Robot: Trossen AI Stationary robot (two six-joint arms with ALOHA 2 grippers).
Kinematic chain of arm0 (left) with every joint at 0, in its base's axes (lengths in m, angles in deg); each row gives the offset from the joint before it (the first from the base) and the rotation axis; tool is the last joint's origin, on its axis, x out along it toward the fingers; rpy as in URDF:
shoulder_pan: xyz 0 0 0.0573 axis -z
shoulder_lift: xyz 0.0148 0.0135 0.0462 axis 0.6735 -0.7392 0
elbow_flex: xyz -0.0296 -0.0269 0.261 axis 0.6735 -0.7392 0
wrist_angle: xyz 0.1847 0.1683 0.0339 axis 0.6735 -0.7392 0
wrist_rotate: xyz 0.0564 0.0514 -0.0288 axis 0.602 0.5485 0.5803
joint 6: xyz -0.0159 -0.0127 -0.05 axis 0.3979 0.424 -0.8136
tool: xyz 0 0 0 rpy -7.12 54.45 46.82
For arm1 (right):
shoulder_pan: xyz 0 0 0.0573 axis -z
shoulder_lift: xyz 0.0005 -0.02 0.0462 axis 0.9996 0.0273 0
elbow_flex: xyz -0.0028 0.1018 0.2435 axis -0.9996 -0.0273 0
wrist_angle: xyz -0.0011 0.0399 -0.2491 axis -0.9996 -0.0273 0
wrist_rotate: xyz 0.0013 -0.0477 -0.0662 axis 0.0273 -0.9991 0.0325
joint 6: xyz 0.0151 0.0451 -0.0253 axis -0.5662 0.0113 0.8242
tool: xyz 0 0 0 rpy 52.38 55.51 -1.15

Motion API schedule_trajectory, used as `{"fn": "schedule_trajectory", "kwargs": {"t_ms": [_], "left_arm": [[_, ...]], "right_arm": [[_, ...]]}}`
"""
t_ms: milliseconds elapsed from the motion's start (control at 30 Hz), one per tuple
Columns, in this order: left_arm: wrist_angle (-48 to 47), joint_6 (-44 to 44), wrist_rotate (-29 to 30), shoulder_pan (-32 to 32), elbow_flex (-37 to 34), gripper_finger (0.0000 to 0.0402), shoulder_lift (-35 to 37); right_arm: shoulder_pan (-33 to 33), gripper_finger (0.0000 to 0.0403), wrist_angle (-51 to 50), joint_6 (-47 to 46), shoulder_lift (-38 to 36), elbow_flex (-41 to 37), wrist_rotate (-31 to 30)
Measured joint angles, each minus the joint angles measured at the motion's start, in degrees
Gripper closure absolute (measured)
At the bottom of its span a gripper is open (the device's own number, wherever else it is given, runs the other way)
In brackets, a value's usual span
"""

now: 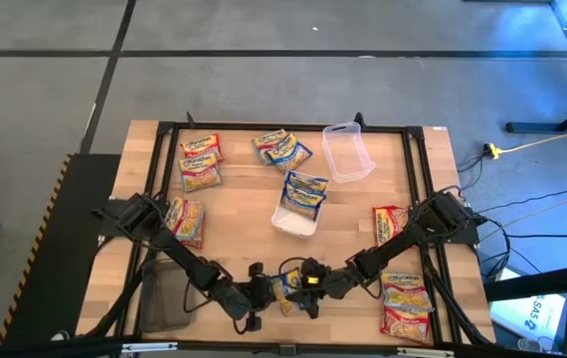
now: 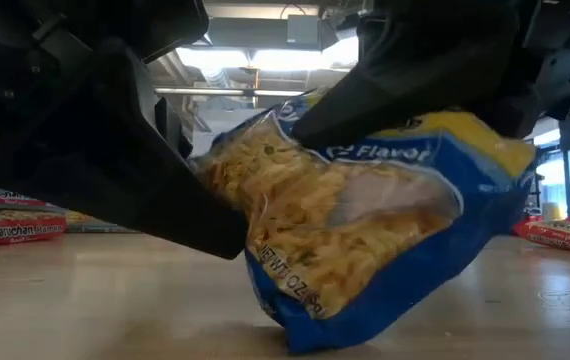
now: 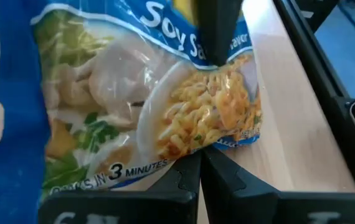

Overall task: Sort Maruchan noodles
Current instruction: Put the blue noodle pack in the white bin

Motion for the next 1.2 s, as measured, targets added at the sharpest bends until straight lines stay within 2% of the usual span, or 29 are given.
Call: {"fn": "schedule_trajectory", "kwargs": {"t_ms": [167, 267, 433, 567, 667, 833, 1000, 1200], "left_arm": [[-7.7, -0.6, -1.1, 0.6, 0.1, 0.0398, 3.6], [-14.9, -1.3, -3.4, 1.4, 0.0, 0.0398, 7.1], [-25.5, -2.3, -5.9, 2.9, 0.0, 0.0398, 12.5], [-31.7, -1.0, -3.3, 3.9, -0.2, 0.0398, 17.0], [-30.0, 1.8, -2.5, 3.5, -4.3, 0.0400, 22.1], [-18.0, 4.7, -2.2, 0.1, -16.7, 0.0401, 32.1], [-5.0, 9.1, -2.6, -5.8, -26.9, 0.0401, 39.3], [-1.5, 9.8, -1.9, -13.6, -31.9, 0.0401, 40.5]], "right_arm": [[0.0, 0.0326, -0.2, 4.1, -0.5, 0.0, 0.3], [0.1, 0.0350, -0.4, 7.3, -2.2, 0.0, 2.5], [1.4, 0.0350, -2.5, 16.0, -8.4, 0.2, 4.7], [4.0, 0.0347, -12.1, 21.0, -15.5, 0.2, 4.4], [6.9, 0.0353, -19.2, 25.1, -21.4, 0.1, 4.4], [14.4, 0.0353, -31.4, 31.9, -29.1, 1.8, 4.2], [22.4, 0.0352, -46.8, 41.4, -29.2, 10.5, 5.4], [29.6, 0.0352, -65.1, 47.2, -24.8, 22.6, 7.4]]}}
